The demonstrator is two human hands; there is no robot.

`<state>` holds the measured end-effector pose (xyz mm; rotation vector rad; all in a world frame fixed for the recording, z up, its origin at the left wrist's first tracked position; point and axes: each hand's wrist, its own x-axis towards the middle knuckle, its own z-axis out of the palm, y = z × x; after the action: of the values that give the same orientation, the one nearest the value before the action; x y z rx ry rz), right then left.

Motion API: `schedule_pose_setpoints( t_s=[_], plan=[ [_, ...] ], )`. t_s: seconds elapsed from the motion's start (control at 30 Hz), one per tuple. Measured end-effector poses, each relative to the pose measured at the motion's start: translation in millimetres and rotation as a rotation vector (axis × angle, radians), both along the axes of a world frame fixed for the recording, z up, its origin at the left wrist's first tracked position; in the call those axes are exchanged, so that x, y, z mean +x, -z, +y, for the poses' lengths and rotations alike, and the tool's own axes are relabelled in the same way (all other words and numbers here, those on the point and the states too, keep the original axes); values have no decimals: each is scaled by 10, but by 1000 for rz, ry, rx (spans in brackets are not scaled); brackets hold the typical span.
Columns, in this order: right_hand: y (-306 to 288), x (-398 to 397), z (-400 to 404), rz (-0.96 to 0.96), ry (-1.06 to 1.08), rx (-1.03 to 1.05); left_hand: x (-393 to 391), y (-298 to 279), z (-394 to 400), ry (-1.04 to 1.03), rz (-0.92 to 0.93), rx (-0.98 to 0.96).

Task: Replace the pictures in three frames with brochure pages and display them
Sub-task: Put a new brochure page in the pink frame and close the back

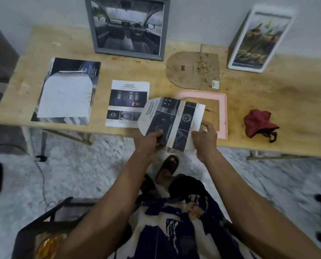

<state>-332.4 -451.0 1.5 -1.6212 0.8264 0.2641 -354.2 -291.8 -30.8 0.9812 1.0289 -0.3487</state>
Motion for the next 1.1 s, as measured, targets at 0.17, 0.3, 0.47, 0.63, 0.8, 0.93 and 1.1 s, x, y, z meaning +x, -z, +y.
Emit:
schedule_pose_setpoints(
  t_s=[0.17, 0.3, 0.47, 0.63, 0.8, 0.93, 1.1],
  plan=[
    [23, -118, -466, 46, -11, -24, 89, -142, 80, 21, -54, 155],
    [50, 19, -737, 32, 11, -102, 357, -143, -42, 274, -111, 338],
    [111, 351, -1023, 24, -48, -272, 654, -66, -346, 446, -167, 579],
    [245, 718, -1190, 17, -183, -356, 888, 57, -537, 478, -109, 699],
    [324, 939, -1255, 53, -263, -309, 1042, 179, -614, 507, -36, 797],
    [415, 1000, -1284, 36, -372, -349, 1098, 232, -634, 521, -26, 851],
    [475, 999, -1300, -1, -476, -437, 1119, 174, -662, 656, -33, 926]
  ],
)
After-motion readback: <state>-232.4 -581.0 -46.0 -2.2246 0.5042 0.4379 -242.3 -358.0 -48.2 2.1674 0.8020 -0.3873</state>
